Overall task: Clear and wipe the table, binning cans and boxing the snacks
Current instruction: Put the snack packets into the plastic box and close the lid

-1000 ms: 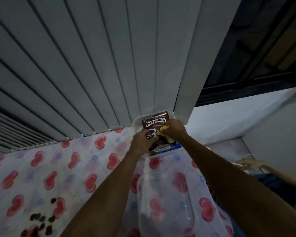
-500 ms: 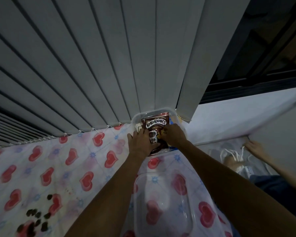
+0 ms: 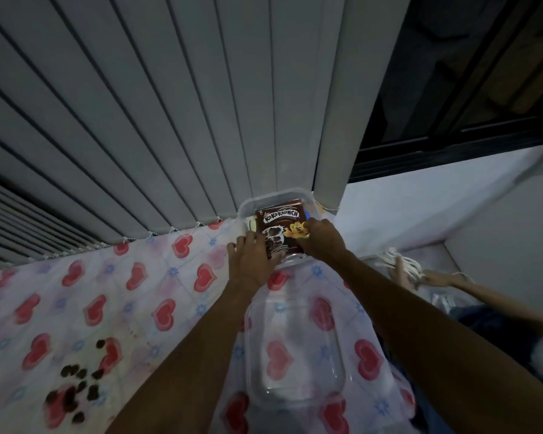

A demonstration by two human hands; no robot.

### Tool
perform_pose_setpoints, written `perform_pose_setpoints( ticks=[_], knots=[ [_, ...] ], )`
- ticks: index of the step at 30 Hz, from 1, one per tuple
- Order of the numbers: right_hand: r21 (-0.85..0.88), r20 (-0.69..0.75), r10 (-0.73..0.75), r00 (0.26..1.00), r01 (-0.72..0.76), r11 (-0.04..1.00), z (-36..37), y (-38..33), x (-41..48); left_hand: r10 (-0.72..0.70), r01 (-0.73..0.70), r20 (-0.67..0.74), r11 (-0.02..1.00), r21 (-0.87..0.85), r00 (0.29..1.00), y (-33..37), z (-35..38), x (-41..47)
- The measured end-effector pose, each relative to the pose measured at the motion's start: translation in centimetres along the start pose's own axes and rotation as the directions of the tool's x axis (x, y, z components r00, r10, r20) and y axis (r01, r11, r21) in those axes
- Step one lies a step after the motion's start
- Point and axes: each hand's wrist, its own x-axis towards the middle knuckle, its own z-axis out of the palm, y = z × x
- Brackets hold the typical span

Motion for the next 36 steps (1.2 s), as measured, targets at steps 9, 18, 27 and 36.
perform_pose_setpoints(
  ticks=[9, 18, 27, 36],
  knots=[
    [0.016, -0.127, 0.083, 0.988, -0.081, 0.997, -2.5, 0.5, -10.3, 0.054, -0.054, -0.011, 0.997, -0.046, 0.998, -1.1, 0.5, -7.5],
    [-0.054, -0.026, 0.233, 0.972, -0.234, 0.971, 2.3, 2.4, -22.4, 0.104, -0.101, 0.026, 0.991, -0.087, 0.994, -4.2, 5.5, -17.8],
    [0.113, 0.097, 0.395, 0.914, -0.404, 0.908, 8.0, 4.4, -28.9, 0.092, -0.05, 0.153, 0.965, -0.258, 0.984, -5.0, 7.7, -23.4],
    [0.297, -0.212, 0.377, 0.902, -0.308, 0.904, 4.7, 4.1, -28.2, 0.034, -0.045, -0.029, 0.803, -0.594, 0.999, -6.1, 3.5, -22.0]
  ],
)
